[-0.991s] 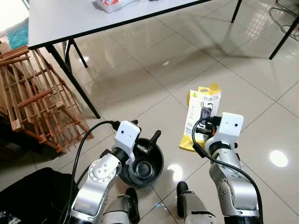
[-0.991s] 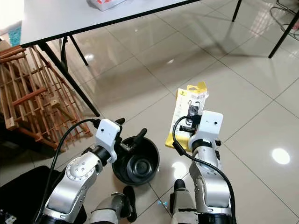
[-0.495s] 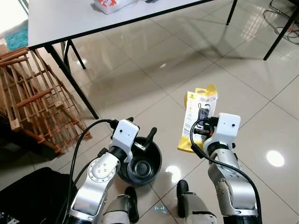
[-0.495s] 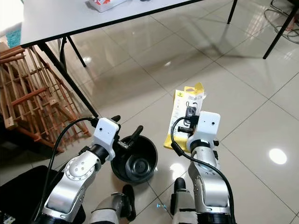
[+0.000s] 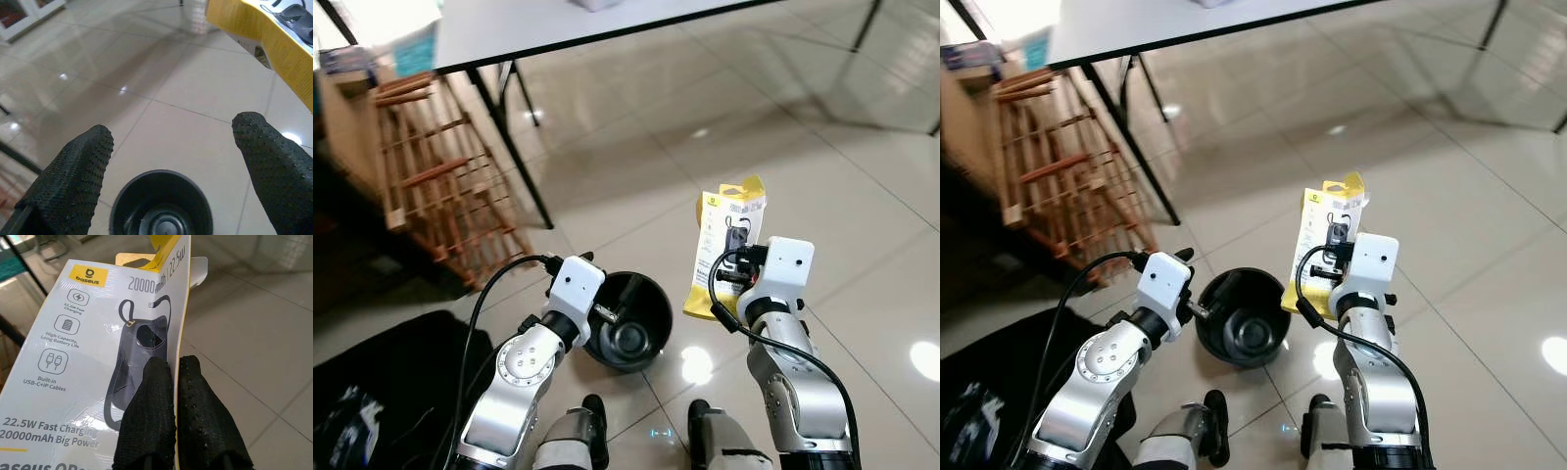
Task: Picking trash to rubbish bin
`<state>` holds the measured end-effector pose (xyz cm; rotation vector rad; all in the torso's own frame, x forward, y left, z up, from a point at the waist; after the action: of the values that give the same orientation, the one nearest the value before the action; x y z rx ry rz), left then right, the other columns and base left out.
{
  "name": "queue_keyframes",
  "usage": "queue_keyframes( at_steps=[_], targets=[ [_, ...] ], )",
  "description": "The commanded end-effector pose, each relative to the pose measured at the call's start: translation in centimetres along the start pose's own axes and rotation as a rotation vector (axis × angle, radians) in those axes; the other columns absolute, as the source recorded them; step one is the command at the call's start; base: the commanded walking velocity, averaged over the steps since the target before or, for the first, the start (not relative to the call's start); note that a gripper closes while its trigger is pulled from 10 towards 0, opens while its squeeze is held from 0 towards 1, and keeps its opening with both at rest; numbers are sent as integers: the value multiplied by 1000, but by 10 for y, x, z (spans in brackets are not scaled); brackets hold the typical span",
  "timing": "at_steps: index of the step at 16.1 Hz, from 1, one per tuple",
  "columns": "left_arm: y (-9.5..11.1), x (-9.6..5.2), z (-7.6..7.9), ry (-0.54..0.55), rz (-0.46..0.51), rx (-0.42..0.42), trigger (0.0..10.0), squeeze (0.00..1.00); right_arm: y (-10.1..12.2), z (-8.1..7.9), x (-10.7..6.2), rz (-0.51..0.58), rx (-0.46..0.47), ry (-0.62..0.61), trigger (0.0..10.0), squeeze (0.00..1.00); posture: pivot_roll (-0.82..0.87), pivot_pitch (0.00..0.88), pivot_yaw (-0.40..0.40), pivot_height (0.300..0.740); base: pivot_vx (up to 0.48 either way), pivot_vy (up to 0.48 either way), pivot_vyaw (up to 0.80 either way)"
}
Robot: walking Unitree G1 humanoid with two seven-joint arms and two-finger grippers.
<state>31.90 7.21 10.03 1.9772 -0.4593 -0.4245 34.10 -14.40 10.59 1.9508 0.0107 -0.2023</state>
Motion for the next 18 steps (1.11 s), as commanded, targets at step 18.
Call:
queue_keyframes(
  at_steps=[18],
  targets=[
    [-33, -18, -15, 138, -133, 27, 10000, 0, -34, -8, -16, -100, -11, 38, 0, 0, -8, 348, 101, 740, 0, 0, 0]
  ],
)
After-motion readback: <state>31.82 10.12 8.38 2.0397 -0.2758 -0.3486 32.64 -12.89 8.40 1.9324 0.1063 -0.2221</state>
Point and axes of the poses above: a point about 5 cm out from each wrist's last joint towards the gripper, its own x axis pointing out of the wrist towards the gripper, its own y axis along the axis of the wrist's last joint, z = x × y, the point moved 6 cm from there along x, pointing out of the wrist towards the gripper, and after that the axes turned 15 degrees about x, right-handed, at the moved point
